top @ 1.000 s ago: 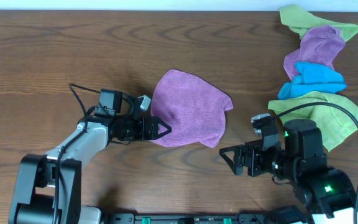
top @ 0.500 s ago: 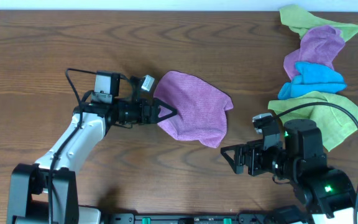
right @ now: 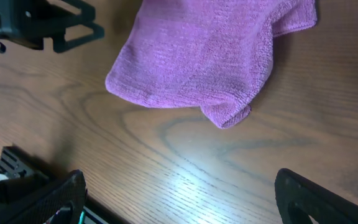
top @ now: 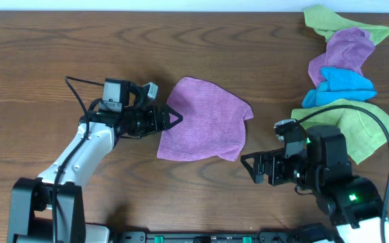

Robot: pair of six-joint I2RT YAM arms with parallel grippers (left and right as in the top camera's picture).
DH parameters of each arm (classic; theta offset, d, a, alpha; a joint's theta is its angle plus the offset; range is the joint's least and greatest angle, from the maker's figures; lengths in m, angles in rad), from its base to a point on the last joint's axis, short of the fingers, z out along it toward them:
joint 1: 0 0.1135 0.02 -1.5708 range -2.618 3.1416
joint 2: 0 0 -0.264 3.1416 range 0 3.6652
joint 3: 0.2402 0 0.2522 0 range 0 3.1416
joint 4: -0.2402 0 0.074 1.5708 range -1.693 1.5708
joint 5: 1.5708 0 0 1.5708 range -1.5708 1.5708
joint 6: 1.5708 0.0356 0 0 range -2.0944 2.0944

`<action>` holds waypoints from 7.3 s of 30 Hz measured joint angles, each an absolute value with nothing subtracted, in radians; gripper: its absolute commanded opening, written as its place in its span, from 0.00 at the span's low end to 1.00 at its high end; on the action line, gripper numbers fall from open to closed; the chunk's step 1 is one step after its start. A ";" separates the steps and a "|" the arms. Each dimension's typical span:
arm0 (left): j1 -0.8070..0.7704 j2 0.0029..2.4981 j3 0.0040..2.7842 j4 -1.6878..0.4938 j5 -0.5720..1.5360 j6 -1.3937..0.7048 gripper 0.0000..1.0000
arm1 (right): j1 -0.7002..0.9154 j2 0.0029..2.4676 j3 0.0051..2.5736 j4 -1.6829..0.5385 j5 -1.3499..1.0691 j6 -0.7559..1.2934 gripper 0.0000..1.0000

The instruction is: Fold the cloth

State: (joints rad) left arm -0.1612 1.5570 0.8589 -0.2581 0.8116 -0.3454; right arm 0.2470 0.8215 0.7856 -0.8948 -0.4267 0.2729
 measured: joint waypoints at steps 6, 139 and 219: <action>-0.182 1.557 0.859 -0.109 0.721 -0.372 0.50 | 0.247 0.874 0.786 -0.855 -0.404 0.264 0.56; -0.335 2.018 1.152 -0.281 -0.496 -0.187 0.06 | 0.392 1.710 0.641 0.268 -0.571 1.001 0.99; -0.389 1.946 1.187 -0.828 0.063 -0.397 0.06 | 0.298 1.869 1.290 -0.633 -0.174 0.161 0.01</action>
